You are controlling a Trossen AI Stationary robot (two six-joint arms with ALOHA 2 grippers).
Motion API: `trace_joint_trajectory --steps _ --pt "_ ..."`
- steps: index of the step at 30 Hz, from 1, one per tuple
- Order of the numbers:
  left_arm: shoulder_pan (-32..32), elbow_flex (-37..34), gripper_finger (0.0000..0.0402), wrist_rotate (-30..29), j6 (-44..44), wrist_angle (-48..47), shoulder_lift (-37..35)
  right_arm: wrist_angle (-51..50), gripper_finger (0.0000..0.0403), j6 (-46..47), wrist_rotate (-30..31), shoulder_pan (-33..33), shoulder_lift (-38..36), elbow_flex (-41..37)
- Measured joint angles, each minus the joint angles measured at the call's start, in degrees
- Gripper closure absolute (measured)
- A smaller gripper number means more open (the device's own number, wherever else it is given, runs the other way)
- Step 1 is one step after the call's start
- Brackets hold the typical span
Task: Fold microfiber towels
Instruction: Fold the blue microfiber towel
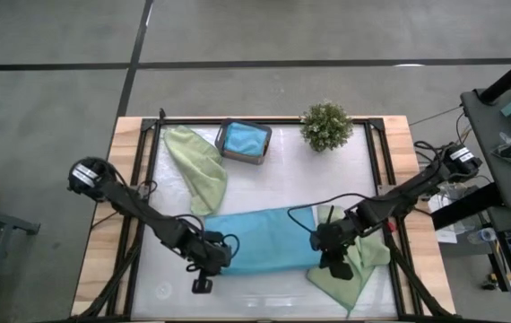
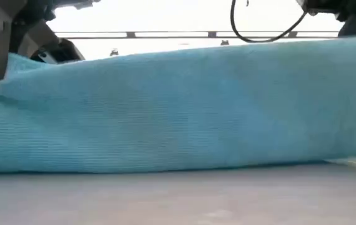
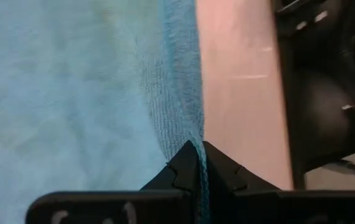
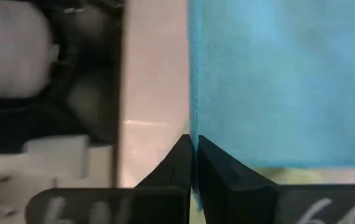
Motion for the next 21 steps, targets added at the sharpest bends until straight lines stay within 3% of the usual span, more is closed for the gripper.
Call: trace_joint_trajectory --steps 7,21 --pt "0.85 -0.96 0.0401 -5.77 0.26 -7.64 -0.92 -4.87 0.0394 -3.68 9.39 -2.72 0.0 -0.06" --pt "7.21 -1.01 0.0401 -14.29 5.2 -16.35 -1.03 -10.64 0.0394 -13.81 13.43 -12.6 0.02 -0.19"
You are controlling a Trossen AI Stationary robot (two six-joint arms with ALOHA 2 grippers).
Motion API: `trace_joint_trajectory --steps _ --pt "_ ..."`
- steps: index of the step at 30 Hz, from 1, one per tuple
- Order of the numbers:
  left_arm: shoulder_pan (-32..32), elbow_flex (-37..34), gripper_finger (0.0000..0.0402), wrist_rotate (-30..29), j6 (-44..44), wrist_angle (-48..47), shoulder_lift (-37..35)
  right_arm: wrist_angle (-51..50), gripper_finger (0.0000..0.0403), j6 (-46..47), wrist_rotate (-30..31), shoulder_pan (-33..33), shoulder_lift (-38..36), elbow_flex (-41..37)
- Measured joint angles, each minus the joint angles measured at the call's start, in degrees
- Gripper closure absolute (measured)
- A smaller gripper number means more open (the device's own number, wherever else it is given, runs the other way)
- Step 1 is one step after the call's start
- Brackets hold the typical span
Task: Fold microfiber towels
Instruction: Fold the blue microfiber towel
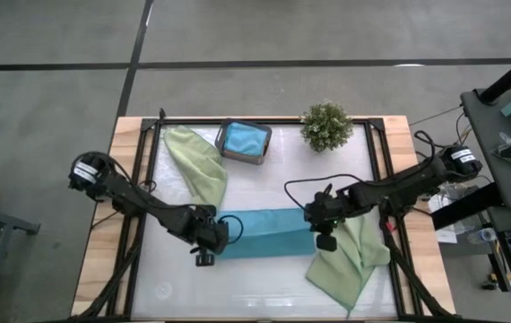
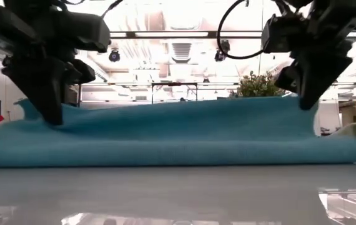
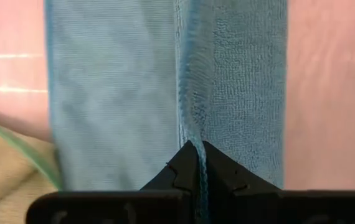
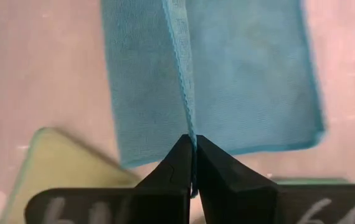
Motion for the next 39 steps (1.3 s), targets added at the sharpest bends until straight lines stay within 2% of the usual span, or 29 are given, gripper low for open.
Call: trace_joint_trajectory --steps 5,11,19,23,27,32,36,39 --pt "2.82 -0.1 0.0402 -0.15 3.71 -0.04 0.0 -0.24 0.0394 -2.71 0.88 -2.08 0.0 -0.02" --pt "5.86 -2.74 0.0401 -0.3 4.22 0.21 -0.1 -0.46 0.0394 -3.64 2.06 -3.7 0.0 -0.02" --pt "7.49 -6.52 0.0402 -0.57 3.93 1.66 -0.02 -0.16 0.0394 -3.61 6.12 -3.93 0.0 -0.02" --pt "7.62 -6.8 0.0399 -0.3 3.93 2.99 -0.42 -0.42 0.0394 -3.59 6.2 -3.91 0.0 -0.02" --pt "7.64 -6.8 0.0387 1.61 3.91 3.09 -1.06 -0.98 0.0394 -3.71 1.6 -3.91 0.0 0.1" --pt "7.69 -6.8 0.0384 1.81 3.95 3.01 -1.65 -0.97 0.0394 -3.05 0.91 -3.98 0.02 0.11" --pt "7.69 -6.78 0.0384 2.97 3.95 2.2 -3.3 -0.88 0.0394 -4.65 -7.35 -3.76 -0.29 0.72" --pt "7.69 -6.78 0.0384 5.67 3.9 1.31 -5.44 -1.69 0.0394 -4.31 -8.11 -3.18 -0.61 2.06"
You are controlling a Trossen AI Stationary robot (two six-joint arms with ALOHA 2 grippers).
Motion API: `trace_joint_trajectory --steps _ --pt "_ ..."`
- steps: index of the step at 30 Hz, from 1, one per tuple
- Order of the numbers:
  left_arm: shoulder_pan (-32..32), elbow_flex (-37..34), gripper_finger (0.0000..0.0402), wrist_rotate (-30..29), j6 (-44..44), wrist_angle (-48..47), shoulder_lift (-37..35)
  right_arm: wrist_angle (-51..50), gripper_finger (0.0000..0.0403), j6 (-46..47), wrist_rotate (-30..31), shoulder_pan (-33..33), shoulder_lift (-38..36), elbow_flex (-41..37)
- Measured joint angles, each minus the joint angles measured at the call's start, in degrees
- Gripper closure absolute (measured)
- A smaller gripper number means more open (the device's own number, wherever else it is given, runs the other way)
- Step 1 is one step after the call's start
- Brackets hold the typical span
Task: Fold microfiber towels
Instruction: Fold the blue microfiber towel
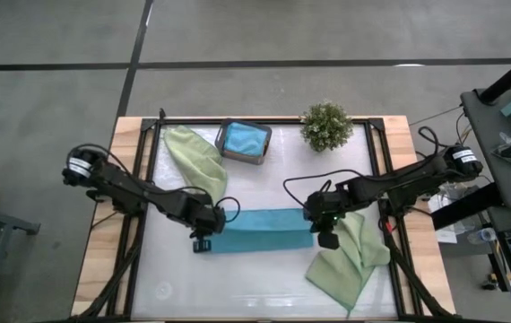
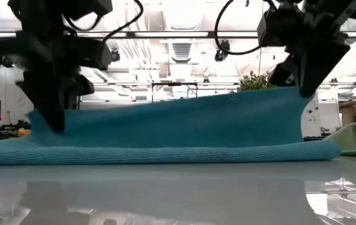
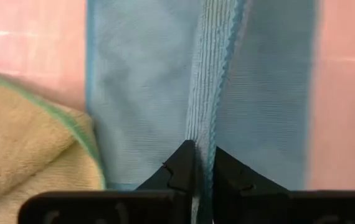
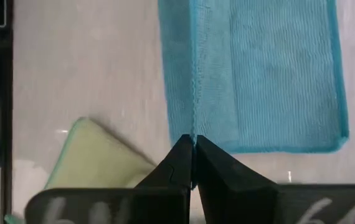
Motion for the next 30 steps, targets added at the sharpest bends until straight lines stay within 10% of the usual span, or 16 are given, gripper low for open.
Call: trace_joint_trajectory --steps 19,30 --pt "-0.02 -0.63 0.0394 -0.03 -0.05 -5.08 -5.59 -2.95 0.0394 0.93 0.93 0.14 -0.09 1.35" --pt "-0.07 -1.59 0.0285 -4.39 -1.96 -3.35 -3.17 -2.84 0.0394 0.98 1.59 0.14 -0.07 1.3"
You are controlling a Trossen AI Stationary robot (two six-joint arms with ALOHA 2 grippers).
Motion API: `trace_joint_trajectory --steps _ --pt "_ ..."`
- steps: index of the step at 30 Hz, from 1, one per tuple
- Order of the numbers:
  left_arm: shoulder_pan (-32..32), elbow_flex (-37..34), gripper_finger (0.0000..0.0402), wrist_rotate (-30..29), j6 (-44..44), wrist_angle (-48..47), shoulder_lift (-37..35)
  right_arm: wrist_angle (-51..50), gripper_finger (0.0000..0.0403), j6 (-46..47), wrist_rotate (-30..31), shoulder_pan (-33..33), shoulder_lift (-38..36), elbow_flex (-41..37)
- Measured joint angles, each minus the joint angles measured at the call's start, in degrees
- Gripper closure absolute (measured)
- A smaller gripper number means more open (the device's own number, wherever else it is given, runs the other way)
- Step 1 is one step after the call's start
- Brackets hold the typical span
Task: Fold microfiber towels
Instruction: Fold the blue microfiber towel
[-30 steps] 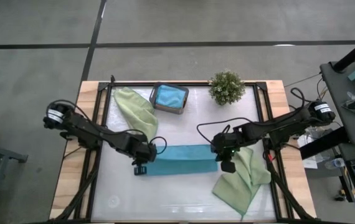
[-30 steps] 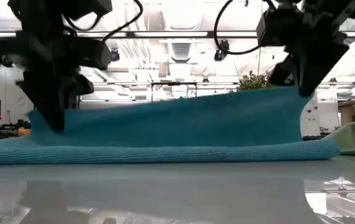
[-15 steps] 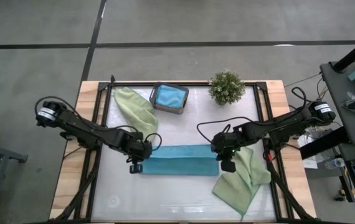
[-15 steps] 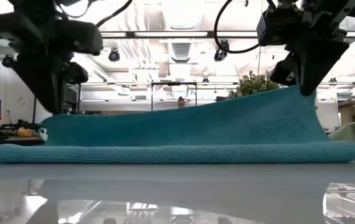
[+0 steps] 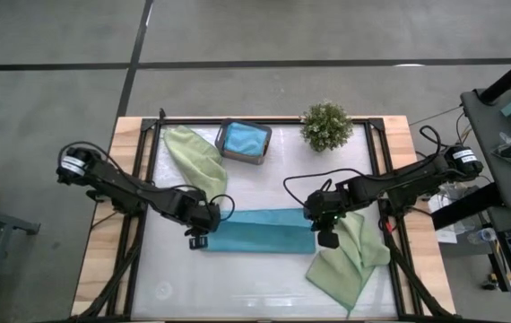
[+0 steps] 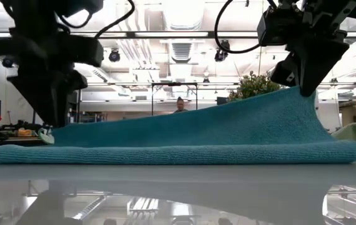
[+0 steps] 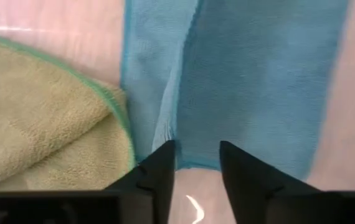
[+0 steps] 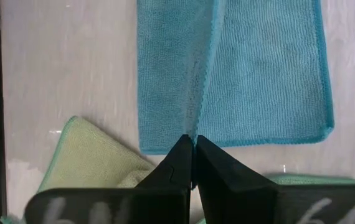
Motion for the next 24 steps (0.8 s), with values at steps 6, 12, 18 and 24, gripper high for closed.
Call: trace_joint_trajectory --steps 6,12,18,24 --pt "0.05 -0.26 0.025 -2.92 -0.31 0.55 4.65 0.02 0.0394 -0.02 0.73 0.01 0.0 -0.02" --pt "0.02 -0.26 0.0324 -3.36 1.0 0.78 9.14 0.04 0.0394 0.09 0.85 0.0 0.0 -0.04" --pt "0.04 -0.29 0.0393 -4.63 2.21 0.7 9.01 0.04 0.0394 0.09 0.85 0.01 0.0 -0.04" --pt "0.05 -0.31 0.0388 -3.52 0.95 0.69 6.92 -0.02 0.0394 0.09 0.85 0.01 0.0 -0.06"
